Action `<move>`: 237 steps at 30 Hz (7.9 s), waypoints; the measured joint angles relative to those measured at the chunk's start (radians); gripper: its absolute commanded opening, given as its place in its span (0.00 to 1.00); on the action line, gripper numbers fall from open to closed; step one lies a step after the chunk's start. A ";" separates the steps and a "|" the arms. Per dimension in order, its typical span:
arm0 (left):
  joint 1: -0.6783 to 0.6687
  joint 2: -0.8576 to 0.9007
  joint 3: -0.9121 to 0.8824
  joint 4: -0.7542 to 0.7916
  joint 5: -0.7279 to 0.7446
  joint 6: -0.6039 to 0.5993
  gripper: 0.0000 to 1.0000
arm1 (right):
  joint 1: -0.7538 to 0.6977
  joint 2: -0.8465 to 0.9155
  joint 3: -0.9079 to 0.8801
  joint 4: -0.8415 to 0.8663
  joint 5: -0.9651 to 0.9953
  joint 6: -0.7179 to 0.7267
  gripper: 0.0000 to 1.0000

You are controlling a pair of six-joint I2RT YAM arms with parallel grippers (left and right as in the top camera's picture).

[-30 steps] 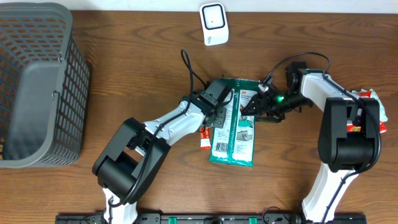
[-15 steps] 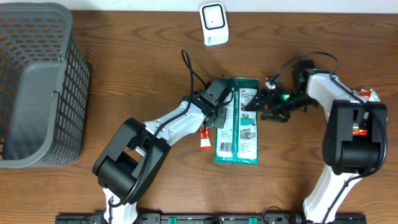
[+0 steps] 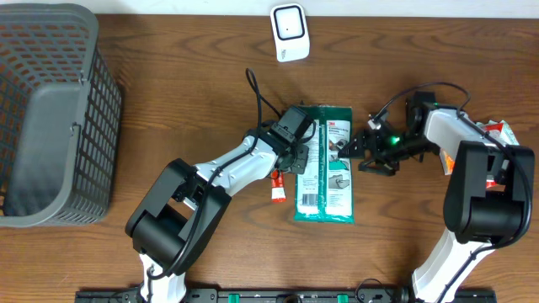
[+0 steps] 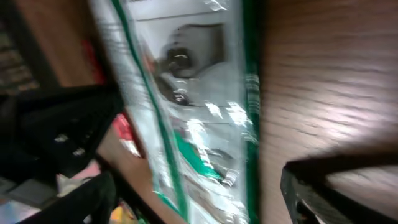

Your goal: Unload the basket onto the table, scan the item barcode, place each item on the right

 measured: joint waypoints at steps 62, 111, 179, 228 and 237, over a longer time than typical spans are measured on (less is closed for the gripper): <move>0.357 -0.448 -0.010 -0.515 -0.025 0.024 0.44 | 0.162 -0.469 -0.094 0.028 0.168 -0.230 0.01; 0.528 -0.448 -0.010 -0.542 -0.030 0.005 0.86 | 0.594 -0.554 0.495 -0.393 0.793 -0.212 0.01; 0.528 -0.448 -0.010 -0.543 -0.029 0.005 0.86 | 0.610 0.661 1.286 0.644 1.176 -0.986 0.01; 0.528 -0.448 -0.010 -0.542 -0.029 0.005 0.86 | 0.184 0.099 0.770 -0.605 0.603 -0.344 0.01; 0.528 -0.448 -0.010 -0.543 -0.029 0.005 0.86 | 0.064 0.105 0.470 -0.409 0.615 -0.320 0.02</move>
